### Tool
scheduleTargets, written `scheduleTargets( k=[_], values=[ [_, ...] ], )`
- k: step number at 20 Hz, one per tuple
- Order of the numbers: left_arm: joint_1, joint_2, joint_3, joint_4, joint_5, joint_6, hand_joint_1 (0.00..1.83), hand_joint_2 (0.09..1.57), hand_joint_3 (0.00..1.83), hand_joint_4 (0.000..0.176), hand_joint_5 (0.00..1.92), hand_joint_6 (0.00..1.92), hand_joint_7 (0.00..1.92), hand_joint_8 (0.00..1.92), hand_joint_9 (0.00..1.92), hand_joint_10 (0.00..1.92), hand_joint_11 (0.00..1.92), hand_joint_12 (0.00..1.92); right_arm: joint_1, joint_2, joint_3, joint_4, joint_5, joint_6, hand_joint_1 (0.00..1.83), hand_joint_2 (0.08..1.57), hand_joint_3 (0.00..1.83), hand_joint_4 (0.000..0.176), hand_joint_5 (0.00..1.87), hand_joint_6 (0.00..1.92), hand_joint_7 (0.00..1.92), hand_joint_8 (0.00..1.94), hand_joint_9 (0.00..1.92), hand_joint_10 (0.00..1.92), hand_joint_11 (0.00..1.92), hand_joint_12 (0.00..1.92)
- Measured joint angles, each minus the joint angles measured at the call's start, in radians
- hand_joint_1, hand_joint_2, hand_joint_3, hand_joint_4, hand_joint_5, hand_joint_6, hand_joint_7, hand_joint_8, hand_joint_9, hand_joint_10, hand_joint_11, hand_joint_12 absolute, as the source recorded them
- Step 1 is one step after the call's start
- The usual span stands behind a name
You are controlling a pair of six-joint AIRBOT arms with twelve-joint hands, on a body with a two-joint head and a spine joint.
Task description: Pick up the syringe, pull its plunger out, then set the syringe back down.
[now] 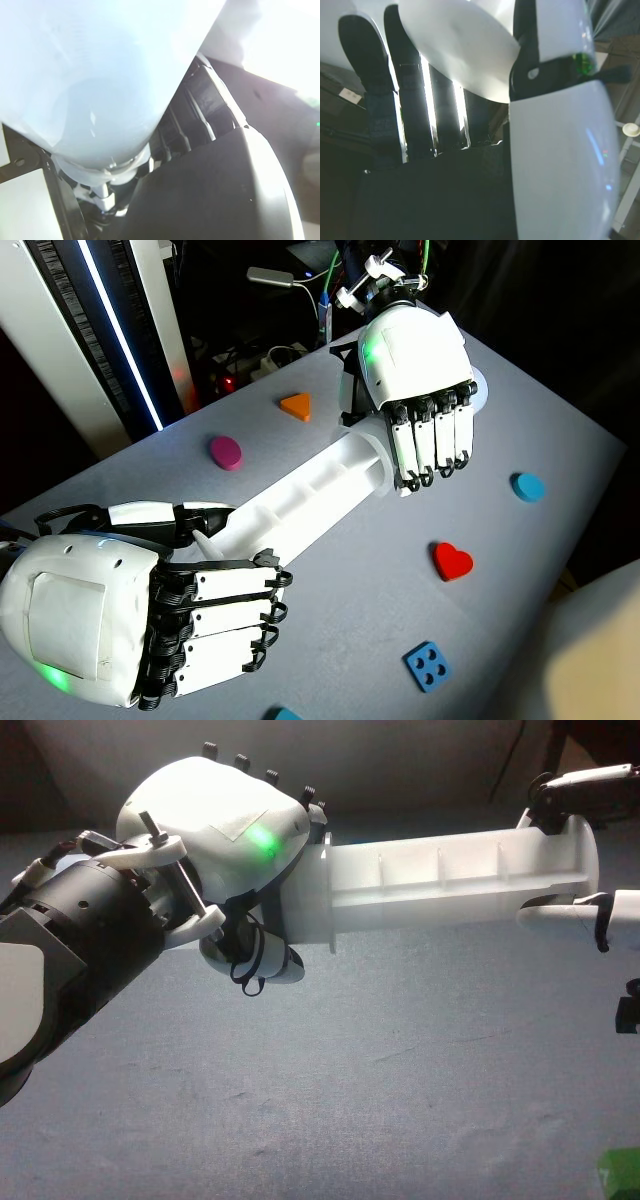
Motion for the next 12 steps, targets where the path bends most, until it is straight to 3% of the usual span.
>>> scheduleTargets(
  k=[4,6,7,8,9,10,12],
  values=[
    [0.000,0.000,0.000,0.000,-0.001,0.004,1.36,1.18,0.00,0.000,0.78,1.19,0.88,1.11,0.80,1.44,0.72,1.30,-0.006,-0.005,0.000,0.006,0.005,-0.002,1.37,1.13,0.00,0.000,0.81,1.08,1.01,0.92,0.92,1.29,0.85,1.28],
    [0.000,0.000,0.000,-0.001,-0.001,0.004,1.36,1.17,0.00,0.000,0.78,1.18,0.89,1.11,0.79,1.44,0.70,1.29,-0.006,-0.005,0.000,0.006,0.004,-0.002,1.37,1.14,0.00,0.000,0.83,1.11,0.97,0.96,0.84,1.36,0.76,1.31],
    [0.000,0.000,0.000,-0.001,0.000,0.004,1.36,1.18,0.00,0.000,0.74,1.21,0.88,1.14,0.78,1.45,0.70,1.29,-0.006,-0.005,0.000,0.006,0.004,-0.002,1.23,1.16,0.00,0.000,0.84,1.15,0.93,1.10,0.80,1.00,0.72,1.28],
    [0.000,0.000,0.000,-0.001,-0.002,0.003,1.36,1.19,0.00,0.000,0.74,1.22,0.88,1.15,0.78,1.45,0.69,1.29,-0.006,-0.005,0.000,0.009,0.003,-0.003,1.14,1.19,0.00,0.000,0.82,1.21,0.79,0.60,0.75,0.73,0.65,1.21],
    [0.000,0.000,-0.002,-0.002,-0.003,0.003,1.35,1.19,0.00,0.000,0.73,1.23,0.87,1.15,0.77,1.46,0.70,1.28,-0.006,-0.007,0.000,0.023,0.002,-0.010,1.09,1.12,0.00,0.000,0.66,0.59,0.79,0.28,0.71,0.50,0.55,1.16],
    [0.000,0.000,-0.002,-0.004,-0.001,0.003,1.36,1.18,0.00,0.000,0.75,1.21,0.88,1.14,0.78,1.45,0.71,1.26,-0.006,-0.007,0.000,0.038,0.000,-0.015,1.01,1.08,0.00,0.000,0.64,0.24,0.77,0.11,0.67,0.33,0.47,1.10],
    [0.001,0.000,-0.002,-0.024,-0.001,-0.008,1.36,1.18,0.00,0.000,0.76,1.19,0.87,1.15,0.79,1.45,0.72,1.26,-0.012,-0.006,0.009,0.056,0.008,-0.022,0.89,1.04,0.00,0.000,0.55,0.02,0.65,0.01,0.59,0.08,0.29,1.02]
  ],
)
